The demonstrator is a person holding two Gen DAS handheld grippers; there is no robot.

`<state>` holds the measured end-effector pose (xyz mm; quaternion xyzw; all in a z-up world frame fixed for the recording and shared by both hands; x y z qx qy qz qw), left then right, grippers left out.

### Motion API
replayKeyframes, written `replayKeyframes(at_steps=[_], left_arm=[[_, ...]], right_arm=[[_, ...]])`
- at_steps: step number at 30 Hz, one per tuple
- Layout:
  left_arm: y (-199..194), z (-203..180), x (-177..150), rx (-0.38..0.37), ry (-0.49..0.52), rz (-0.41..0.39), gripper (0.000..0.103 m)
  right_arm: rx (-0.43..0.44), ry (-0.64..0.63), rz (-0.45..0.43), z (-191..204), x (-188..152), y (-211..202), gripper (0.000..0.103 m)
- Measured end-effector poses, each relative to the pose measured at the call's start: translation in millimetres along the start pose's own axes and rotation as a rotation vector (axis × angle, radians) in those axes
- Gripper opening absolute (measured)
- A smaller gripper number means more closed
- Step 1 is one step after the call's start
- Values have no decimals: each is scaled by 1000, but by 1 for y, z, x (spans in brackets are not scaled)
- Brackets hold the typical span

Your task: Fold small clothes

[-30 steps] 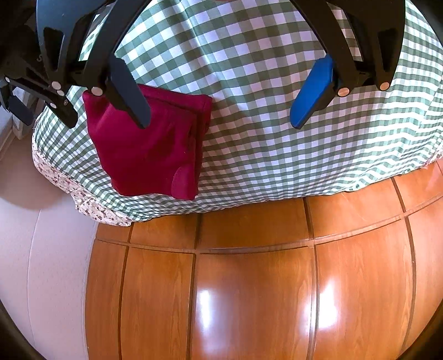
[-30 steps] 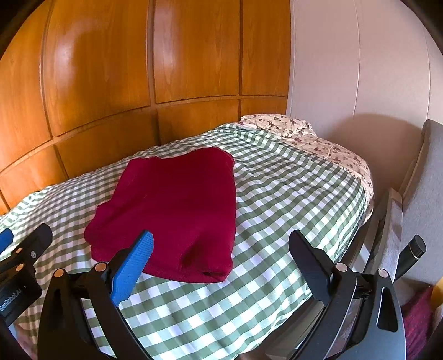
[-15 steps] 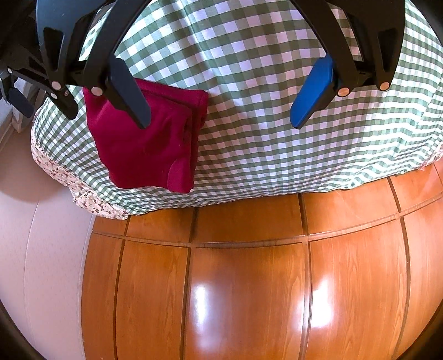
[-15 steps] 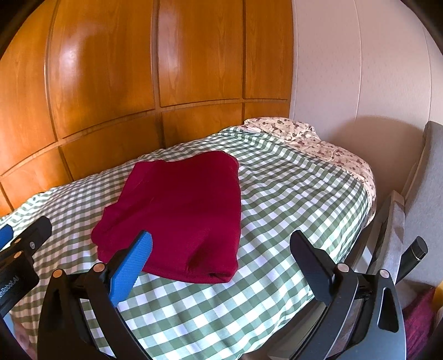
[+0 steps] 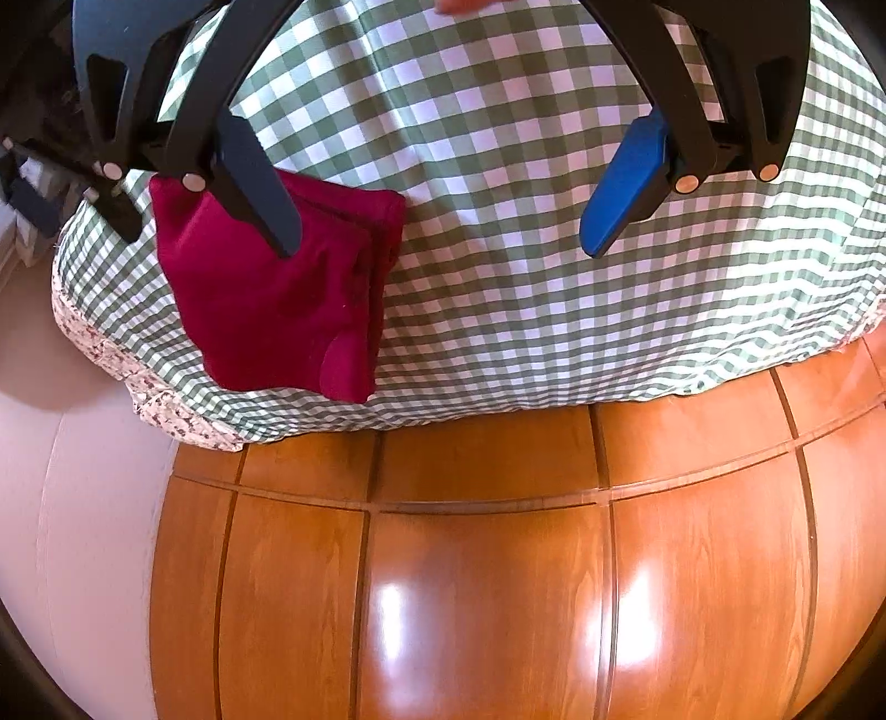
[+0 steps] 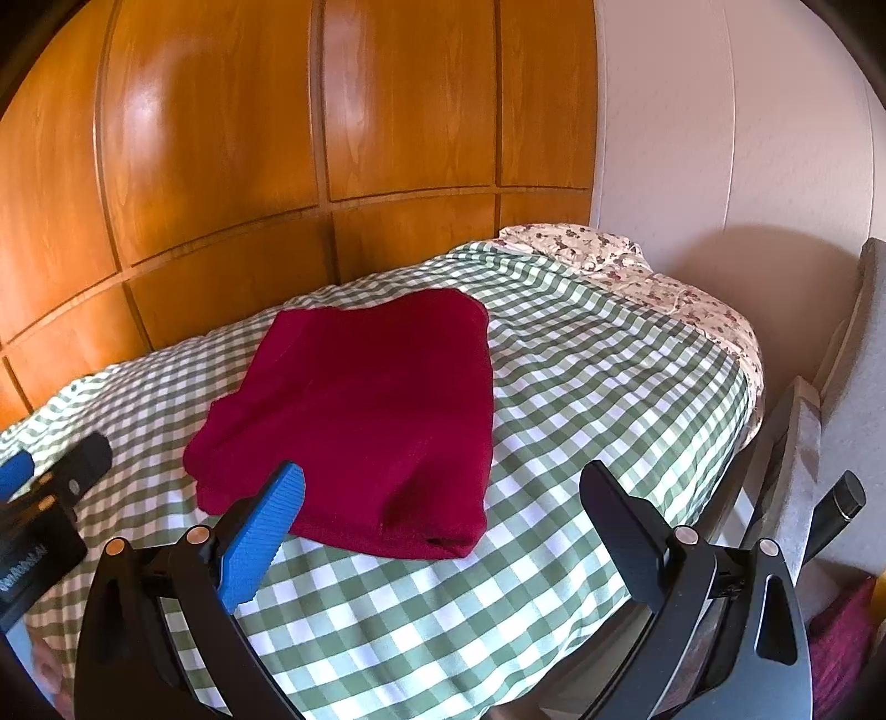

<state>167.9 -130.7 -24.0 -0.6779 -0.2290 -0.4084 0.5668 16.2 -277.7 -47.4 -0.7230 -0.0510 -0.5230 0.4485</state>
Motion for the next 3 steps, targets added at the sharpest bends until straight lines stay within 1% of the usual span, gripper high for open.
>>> replayKeyframes(at_steps=[3], left_arm=[[5,4,-2,10,-11,14,100]], right_arm=[[2,25,-8,-16,12,8,99]])
Point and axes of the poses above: each gripper's, at about its wrist camera, not at the fingertips, and y roughly the way its jaws point, z to its left, x to its top, the point moved 1 cm from there along y, roughly the way its jaws point, and after that the axes turned 1 degree about x, right-handed, at the moved point
